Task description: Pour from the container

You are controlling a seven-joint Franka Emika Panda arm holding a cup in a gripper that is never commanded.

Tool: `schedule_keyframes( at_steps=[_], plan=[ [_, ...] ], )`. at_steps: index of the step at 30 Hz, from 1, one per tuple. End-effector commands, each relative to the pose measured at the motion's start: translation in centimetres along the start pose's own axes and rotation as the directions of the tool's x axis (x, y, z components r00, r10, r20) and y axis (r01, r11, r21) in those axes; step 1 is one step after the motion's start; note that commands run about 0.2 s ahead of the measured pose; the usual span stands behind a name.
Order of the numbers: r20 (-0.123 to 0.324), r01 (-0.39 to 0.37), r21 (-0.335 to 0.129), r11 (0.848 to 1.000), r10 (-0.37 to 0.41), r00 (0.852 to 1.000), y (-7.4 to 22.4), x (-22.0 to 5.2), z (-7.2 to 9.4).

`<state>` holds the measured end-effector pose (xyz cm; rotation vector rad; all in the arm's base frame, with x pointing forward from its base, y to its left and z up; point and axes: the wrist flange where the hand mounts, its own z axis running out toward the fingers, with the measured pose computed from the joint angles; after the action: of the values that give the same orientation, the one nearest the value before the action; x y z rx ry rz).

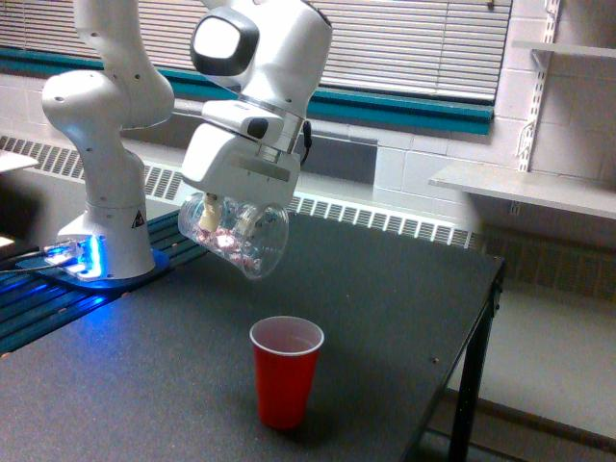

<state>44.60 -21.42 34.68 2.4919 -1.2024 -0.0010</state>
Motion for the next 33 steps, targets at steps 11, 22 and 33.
schedule_keyframes(
  at_steps=[11, 22, 33],
  plan=[
    [-0.011, 0.005, -0.029, 1.000, -0.006, 1.000, -0.6, -0.6, -1.3],
    [-0.014, 0.025, -0.047, 0.999, -0.026, 1.000, -0.5, -0.7, -2.0],
    [-0.011, 0.042, -0.073, 0.996, -0.043, 0.999, -0.5, -0.9, -2.6]
  ],
)
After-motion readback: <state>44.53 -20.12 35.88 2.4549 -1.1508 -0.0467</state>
